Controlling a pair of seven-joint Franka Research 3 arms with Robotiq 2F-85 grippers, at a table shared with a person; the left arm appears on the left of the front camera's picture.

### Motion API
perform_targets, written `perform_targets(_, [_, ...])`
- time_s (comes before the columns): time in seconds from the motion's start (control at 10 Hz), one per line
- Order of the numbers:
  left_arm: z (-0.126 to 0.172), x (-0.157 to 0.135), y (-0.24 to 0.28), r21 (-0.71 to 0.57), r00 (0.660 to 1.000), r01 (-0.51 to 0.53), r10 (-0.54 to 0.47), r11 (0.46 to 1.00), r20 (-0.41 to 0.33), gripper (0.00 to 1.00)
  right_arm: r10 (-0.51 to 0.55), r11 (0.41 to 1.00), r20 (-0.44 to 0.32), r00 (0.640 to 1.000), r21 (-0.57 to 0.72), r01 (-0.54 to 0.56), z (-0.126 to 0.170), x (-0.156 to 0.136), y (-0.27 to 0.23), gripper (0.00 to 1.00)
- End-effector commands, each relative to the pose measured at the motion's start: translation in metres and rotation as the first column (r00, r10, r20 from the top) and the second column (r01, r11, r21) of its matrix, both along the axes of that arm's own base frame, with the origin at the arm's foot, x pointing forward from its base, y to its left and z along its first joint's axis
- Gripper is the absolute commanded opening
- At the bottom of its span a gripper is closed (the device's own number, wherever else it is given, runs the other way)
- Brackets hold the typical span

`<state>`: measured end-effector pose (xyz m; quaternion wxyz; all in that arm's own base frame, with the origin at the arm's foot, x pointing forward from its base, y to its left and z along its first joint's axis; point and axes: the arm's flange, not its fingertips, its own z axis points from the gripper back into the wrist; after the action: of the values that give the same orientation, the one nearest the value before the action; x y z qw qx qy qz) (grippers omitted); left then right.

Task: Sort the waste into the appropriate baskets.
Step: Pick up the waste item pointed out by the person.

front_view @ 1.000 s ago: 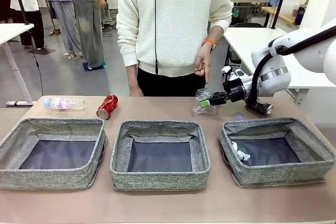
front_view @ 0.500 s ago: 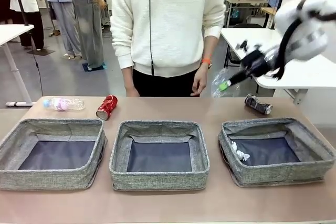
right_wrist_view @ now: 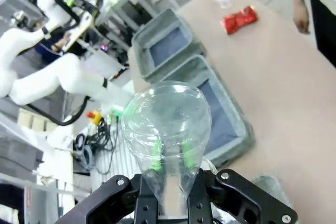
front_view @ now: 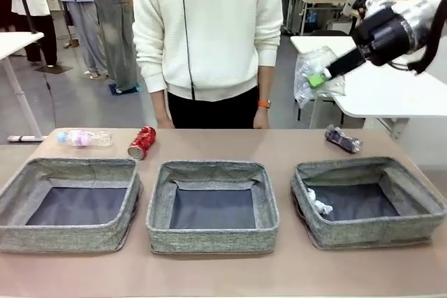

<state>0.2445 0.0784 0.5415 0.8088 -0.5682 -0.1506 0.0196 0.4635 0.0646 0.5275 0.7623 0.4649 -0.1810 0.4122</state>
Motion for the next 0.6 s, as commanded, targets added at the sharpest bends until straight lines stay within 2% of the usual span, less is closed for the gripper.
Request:
perform_targets(0.0, [0.002, 0.001, -0.001, -0.012, 1.0, 0.004, -0.004, 1.0, 0.019, 1.0, 0.04, 0.999, -0.037, 0.999, -0.009, -0.04, -0.024, 0.039, -0.006, 0.16])
perform_targets(0.1, [0.002, 0.001, -0.001, -0.012, 1.0, 0.004, -0.004, 1.0, 0.019, 1.0, 0.04, 0.999, -0.037, 0.999, -0.009, -0.04, -0.024, 0.039, -0.006, 0.16])
perform_targets(0.2, [0.002, 0.001, -0.001, -0.012, 1.0, 0.004, -0.004, 1.0, 0.019, 1.0, 0.007, 1.0, -0.029, 1.0, -0.004, -0.007, -0.02, 0.016, -0.003, 0.16])
perform_targets(0.3, [0.002, 0.001, -0.001, -0.012, 1.0, 0.004, -0.004, 1.0, 0.019, 1.0, 0.022, 0.984, -0.069, 0.997, -0.177, -0.034, 0.004, 0.012, 0.037, 0.16])
perform_targets(0.4, [0.002, 0.001, -0.001, -0.012, 1.0, 0.004, -0.004, 1.0, 0.019, 1.0, 0.068, 0.939, -0.104, 0.992, -0.328, -0.099, 0.038, 0.002, 0.084, 0.16])
perform_targets(0.5, [0.002, 0.001, -0.001, -0.012, 1.0, 0.004, -0.004, 1.0, 0.019, 1.0, 0.073, 0.886, -0.252, 0.965, -0.428, -0.179, 0.066, -0.014, 0.144, 0.16])
